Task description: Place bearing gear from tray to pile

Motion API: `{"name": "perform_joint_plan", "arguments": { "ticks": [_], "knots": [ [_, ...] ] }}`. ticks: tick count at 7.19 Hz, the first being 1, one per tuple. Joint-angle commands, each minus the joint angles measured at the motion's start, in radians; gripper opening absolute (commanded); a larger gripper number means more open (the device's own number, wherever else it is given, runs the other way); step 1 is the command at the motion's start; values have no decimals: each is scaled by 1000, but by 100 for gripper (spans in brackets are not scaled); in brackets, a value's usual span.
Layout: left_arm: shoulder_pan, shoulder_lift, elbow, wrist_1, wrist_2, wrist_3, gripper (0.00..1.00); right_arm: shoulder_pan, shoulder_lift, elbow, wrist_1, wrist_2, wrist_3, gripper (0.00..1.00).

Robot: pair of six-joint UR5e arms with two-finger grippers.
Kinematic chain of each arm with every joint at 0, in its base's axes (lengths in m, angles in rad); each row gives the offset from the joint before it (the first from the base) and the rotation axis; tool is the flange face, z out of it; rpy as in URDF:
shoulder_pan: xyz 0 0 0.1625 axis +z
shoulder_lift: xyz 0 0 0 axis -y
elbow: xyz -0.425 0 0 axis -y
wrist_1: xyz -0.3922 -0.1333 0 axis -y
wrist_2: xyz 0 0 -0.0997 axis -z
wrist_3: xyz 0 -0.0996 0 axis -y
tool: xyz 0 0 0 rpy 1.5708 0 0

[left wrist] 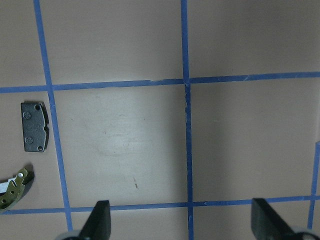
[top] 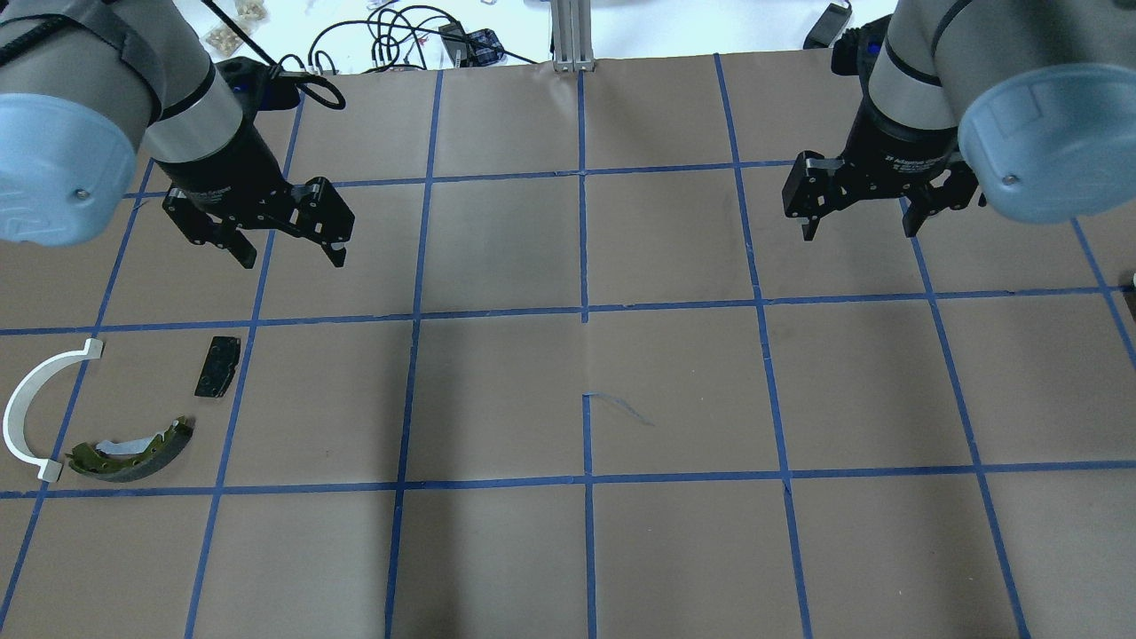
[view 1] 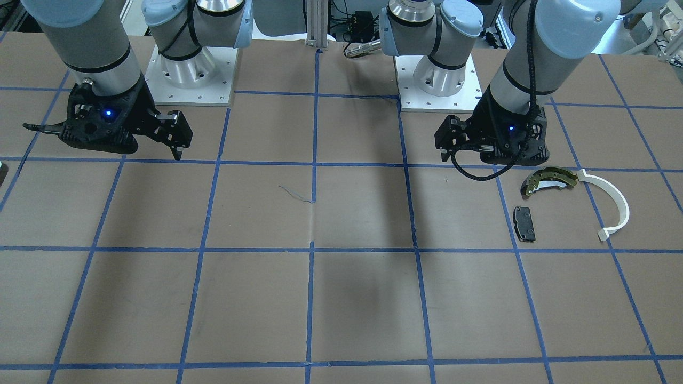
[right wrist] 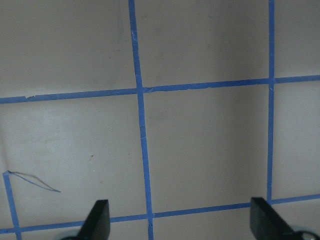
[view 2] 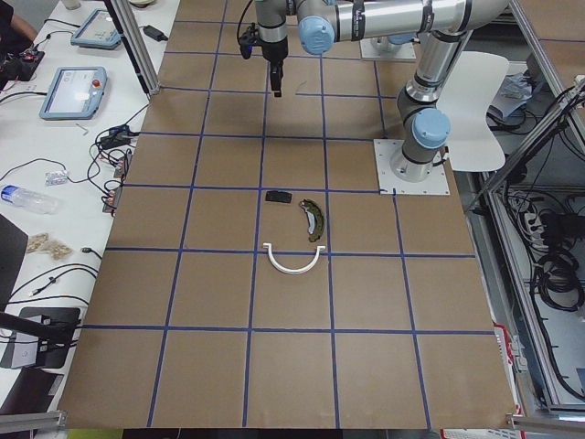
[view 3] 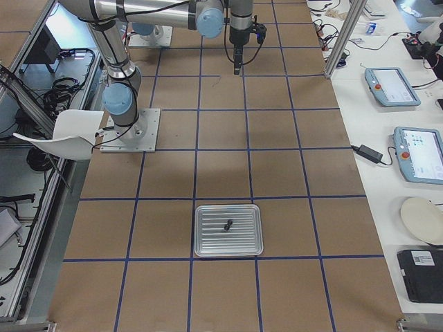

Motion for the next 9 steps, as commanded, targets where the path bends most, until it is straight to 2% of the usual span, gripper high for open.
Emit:
{"name": "perform_joint_plan", "arguments": {
  "ticks": [1,2,4,5,6,7,9],
  "knots": [
    [-2,28,-3,-3,3,-1,100,-45,4,9,-8,106,-103,100],
    [0,16,-6,-6,4,-1,100,-140,-1,9,-18,99,-283,100],
    [0,17,-6,-3,15,-2,100,-368,1,9,30,94,-532,100],
    [0,30,-4,-1,7,-1,100,-450,8,11,8,6,-808,100],
    [1,13,-6,-1,12,-1,100,-554,40,11,-16,-27,-990,96],
    [1,5,0,2,9,-1,100,-673,83,11,-56,-26,-1139,96],
    [3,-2,-3,2,4,-2,100,-835,238,-2,-261,-48,-1449,97]
  ]
}}
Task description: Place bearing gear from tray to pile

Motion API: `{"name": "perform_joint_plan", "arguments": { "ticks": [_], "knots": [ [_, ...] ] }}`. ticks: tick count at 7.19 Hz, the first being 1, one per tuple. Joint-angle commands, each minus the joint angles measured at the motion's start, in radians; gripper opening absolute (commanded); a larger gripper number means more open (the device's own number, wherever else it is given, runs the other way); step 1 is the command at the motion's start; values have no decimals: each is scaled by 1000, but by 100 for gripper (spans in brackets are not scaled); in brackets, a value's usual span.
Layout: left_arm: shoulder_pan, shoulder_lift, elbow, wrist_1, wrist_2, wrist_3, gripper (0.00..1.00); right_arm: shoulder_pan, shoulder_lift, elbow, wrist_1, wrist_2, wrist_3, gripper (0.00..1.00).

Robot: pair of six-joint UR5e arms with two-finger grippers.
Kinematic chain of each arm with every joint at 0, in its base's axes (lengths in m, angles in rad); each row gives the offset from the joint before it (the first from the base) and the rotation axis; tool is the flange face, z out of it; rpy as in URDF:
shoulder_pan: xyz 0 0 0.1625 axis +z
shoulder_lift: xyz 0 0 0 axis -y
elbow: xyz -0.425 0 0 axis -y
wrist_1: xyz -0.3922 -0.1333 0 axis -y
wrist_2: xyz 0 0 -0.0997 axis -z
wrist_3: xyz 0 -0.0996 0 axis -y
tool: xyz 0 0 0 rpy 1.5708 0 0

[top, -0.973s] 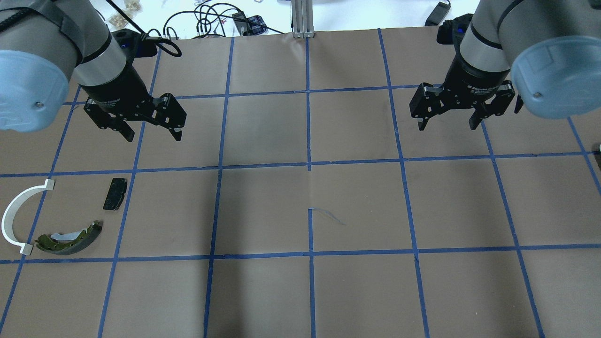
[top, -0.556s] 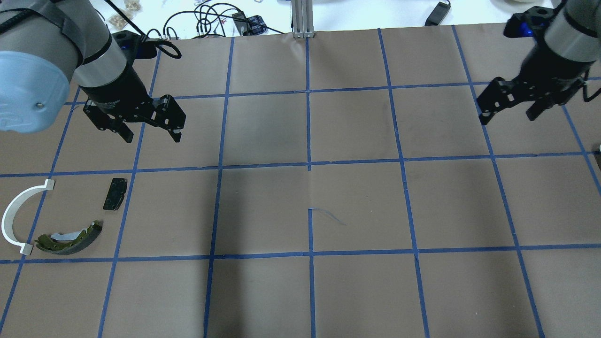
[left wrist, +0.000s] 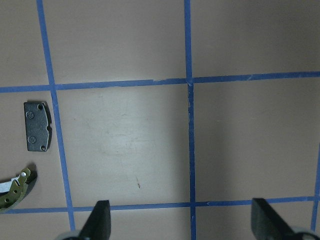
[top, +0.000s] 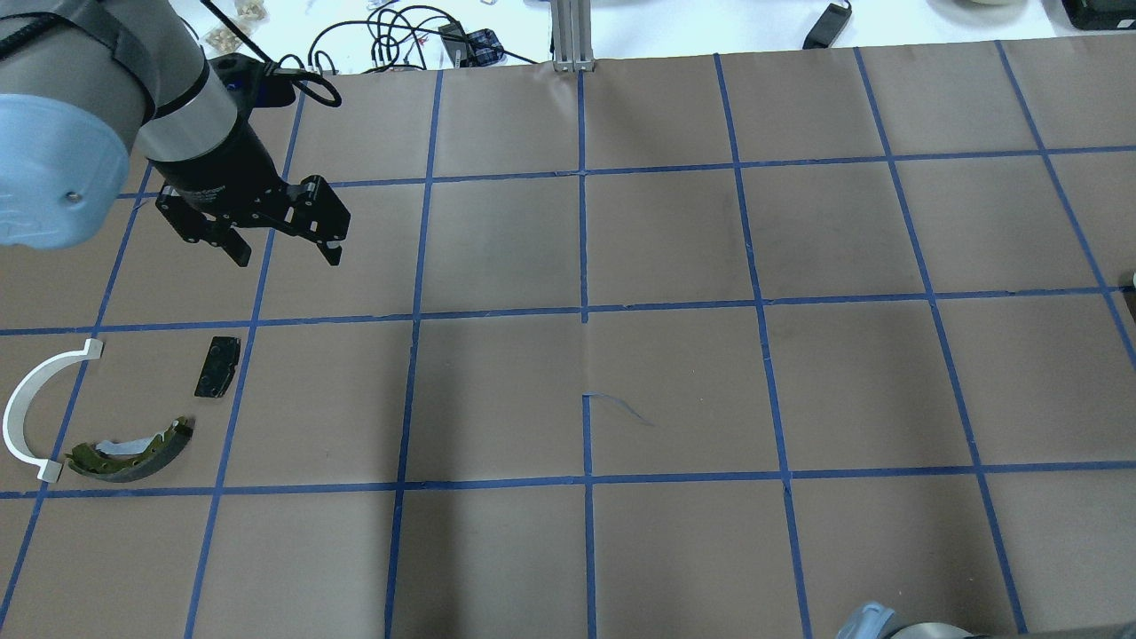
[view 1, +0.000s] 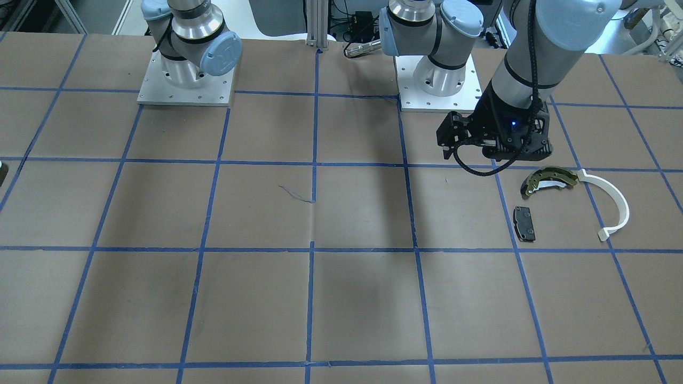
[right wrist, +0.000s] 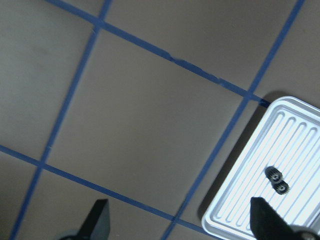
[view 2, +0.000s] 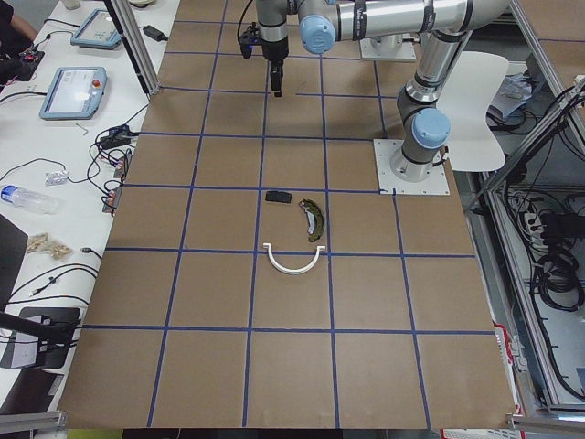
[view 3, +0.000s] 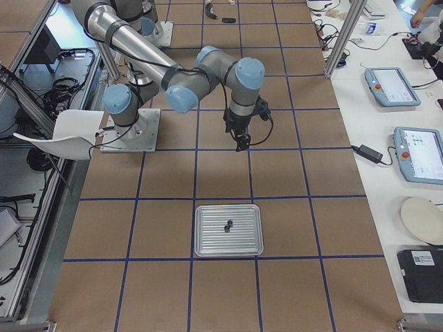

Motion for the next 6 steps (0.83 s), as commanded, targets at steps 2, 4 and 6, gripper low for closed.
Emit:
{"name": "perform_joint_plan", "arguments": {
  "ticks": [2,4,6],
  "knots": [
    [6,13,-4,-3,7,-1,100,-200,267,-52,-316,-15,-361,92],
    [-5,43,8,-13,-103,-44,100,-260,392,-101,-323,0,-531,87],
    [-2,41,-6,-68,-104,-46,100,-263,403,-95,-325,-1,-578,77]
  ]
}}
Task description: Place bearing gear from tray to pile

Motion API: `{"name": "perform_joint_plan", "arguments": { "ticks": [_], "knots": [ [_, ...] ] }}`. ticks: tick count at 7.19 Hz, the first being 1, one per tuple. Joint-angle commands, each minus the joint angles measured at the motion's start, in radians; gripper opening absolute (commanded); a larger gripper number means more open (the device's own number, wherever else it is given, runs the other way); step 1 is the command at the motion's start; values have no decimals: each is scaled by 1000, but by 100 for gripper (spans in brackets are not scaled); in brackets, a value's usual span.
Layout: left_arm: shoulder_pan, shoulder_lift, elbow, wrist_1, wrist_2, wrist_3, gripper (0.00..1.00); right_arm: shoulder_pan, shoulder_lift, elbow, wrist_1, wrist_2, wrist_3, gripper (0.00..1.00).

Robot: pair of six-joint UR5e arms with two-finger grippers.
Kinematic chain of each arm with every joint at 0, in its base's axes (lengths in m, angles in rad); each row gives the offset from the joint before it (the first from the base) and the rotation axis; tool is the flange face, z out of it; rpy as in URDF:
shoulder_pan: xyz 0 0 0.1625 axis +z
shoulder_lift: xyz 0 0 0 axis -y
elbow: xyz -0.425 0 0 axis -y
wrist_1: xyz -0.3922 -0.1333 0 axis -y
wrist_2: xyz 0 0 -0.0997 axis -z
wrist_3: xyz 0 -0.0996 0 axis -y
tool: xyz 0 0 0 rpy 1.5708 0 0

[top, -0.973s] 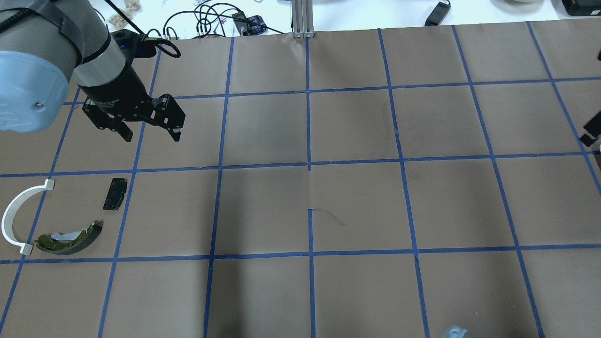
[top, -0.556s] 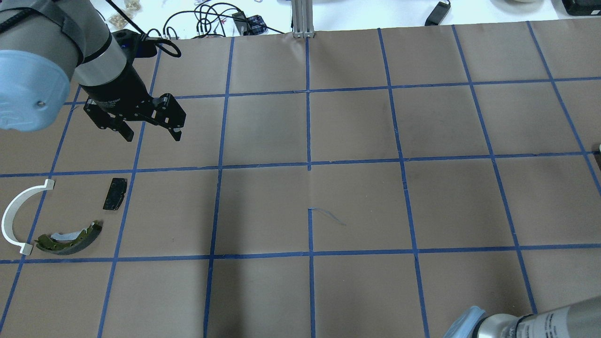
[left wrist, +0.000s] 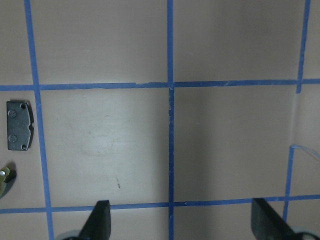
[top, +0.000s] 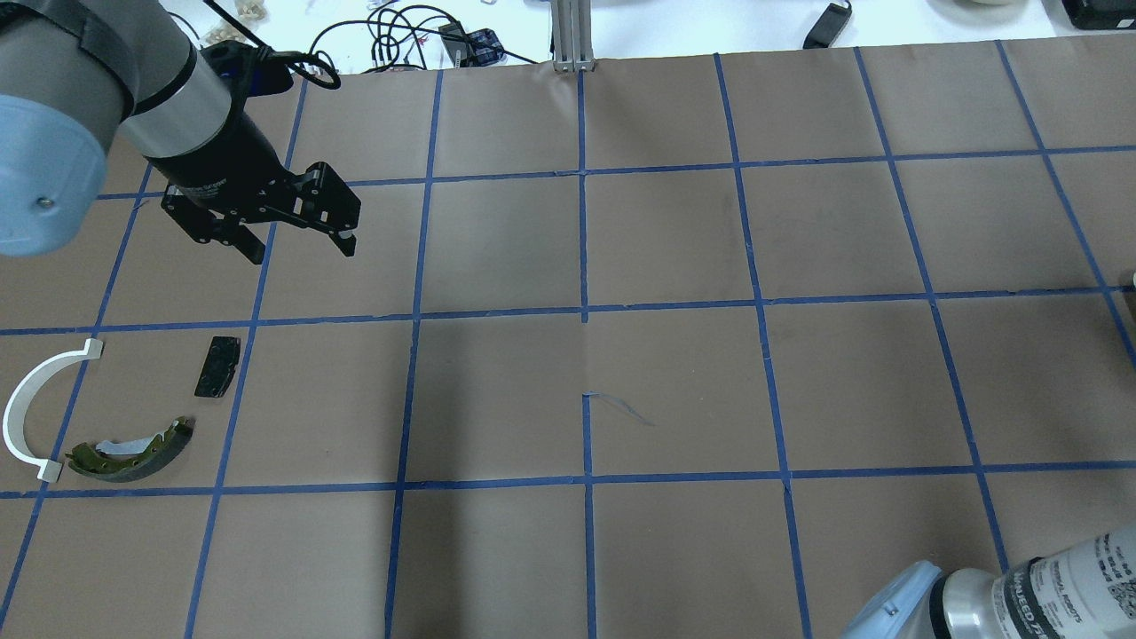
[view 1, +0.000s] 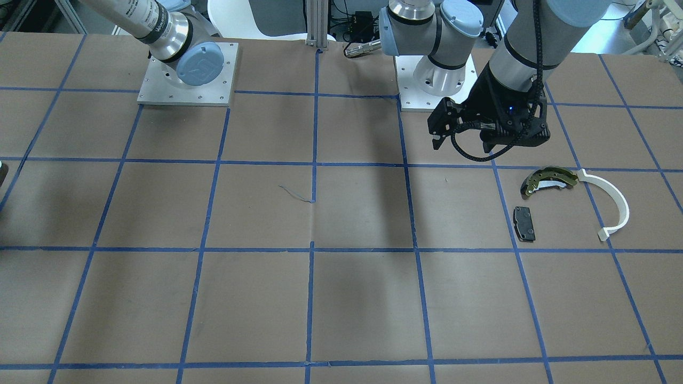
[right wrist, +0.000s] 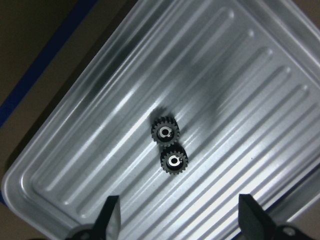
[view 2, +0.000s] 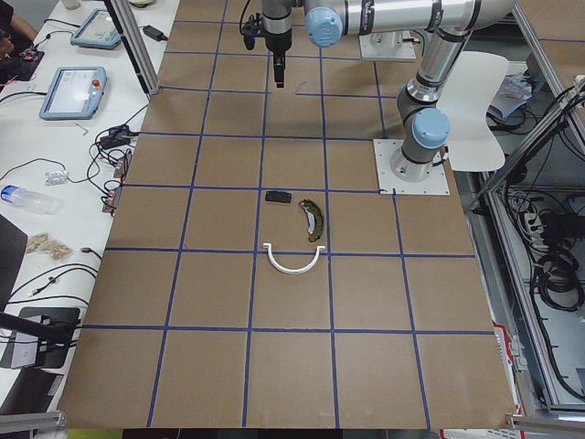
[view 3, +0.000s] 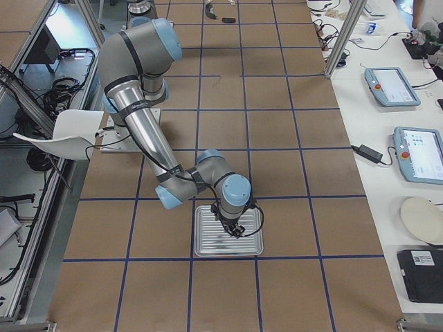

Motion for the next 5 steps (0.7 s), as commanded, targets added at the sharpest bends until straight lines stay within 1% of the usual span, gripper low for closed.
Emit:
{"name": "perform_joint_plan", "arguments": {
  "ticks": [1,2,4,5],
  "knots": [
    [2,15,16,-110,-11,-10,100,-5,14,2,0,1,-29,68],
    [2,18,33,-106,24,-8,100,-5,14,-1,0,2,-23,56],
    [2,33,68,-91,21,-7,100,-4,37,2,0,5,-15,57],
    [1,33,50,-92,26,-5,100,-4,37,2,1,5,-12,57]
  ]
}}
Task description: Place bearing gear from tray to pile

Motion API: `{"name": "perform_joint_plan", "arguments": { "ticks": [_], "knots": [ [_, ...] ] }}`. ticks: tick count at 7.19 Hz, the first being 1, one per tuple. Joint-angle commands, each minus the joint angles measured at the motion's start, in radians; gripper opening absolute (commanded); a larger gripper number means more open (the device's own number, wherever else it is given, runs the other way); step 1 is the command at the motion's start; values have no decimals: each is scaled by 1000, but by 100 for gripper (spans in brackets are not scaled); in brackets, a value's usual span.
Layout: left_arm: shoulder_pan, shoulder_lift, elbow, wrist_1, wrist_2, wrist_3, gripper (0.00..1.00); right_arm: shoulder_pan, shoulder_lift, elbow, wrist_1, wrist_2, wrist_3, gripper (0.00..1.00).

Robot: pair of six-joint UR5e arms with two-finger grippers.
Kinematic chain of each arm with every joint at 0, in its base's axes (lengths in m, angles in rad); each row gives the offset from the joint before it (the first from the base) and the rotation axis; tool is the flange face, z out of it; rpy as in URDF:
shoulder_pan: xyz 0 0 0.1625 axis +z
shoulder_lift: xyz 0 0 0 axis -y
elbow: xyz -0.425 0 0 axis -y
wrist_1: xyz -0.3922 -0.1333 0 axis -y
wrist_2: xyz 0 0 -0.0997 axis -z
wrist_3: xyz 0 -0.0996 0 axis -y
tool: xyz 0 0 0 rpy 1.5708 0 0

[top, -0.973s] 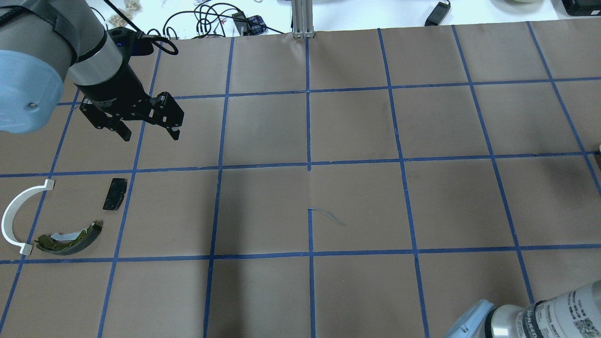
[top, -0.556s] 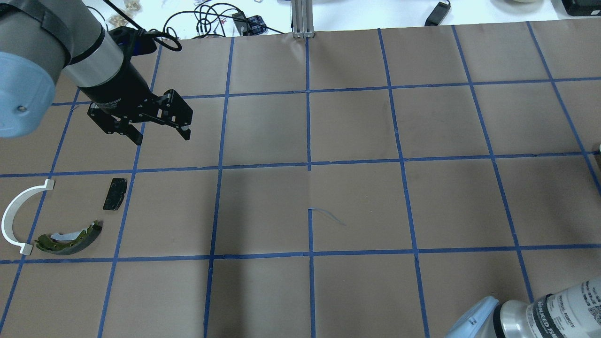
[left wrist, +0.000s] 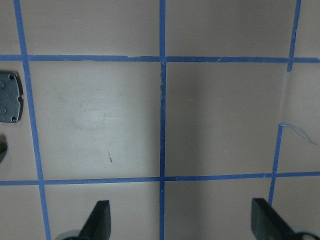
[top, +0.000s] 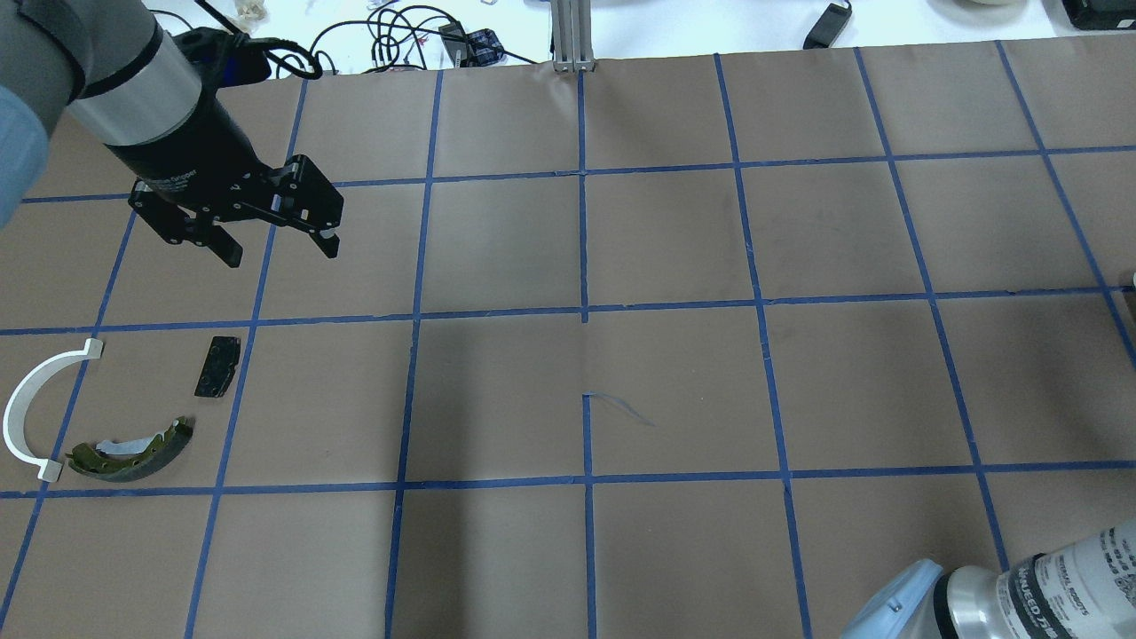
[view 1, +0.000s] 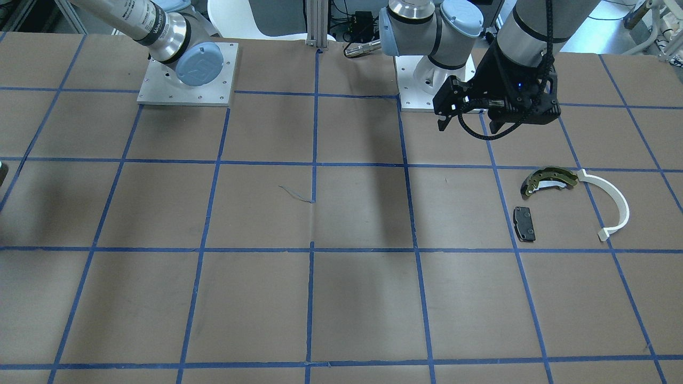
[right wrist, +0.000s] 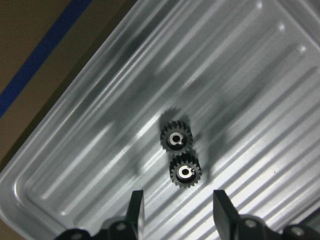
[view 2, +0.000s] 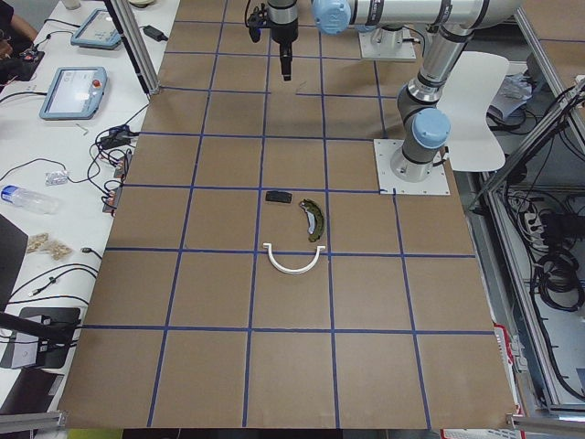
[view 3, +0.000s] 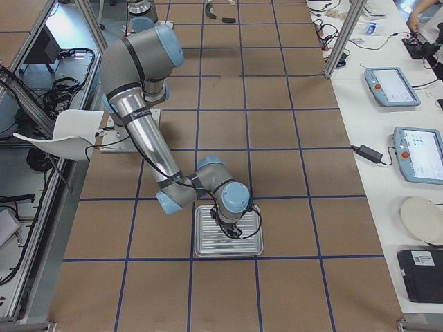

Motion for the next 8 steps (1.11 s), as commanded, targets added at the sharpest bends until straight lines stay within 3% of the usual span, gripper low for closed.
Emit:
{"name": "perform_joint_plan", "arguments": {
  "ticks": [1,2,3,8],
  "knots": [
    [3,-7,-8,-6,58,36,100,0,6,0,-3,25,3,57],
    [3,-27,1,-3,106,37,100,0,4,0,-2,36,8,57],
    [3,-27,-7,10,101,46,100,2,6,2,-2,36,10,49],
    [-3,14,-109,118,101,54,100,2,21,0,-4,33,8,49]
  ]
}}
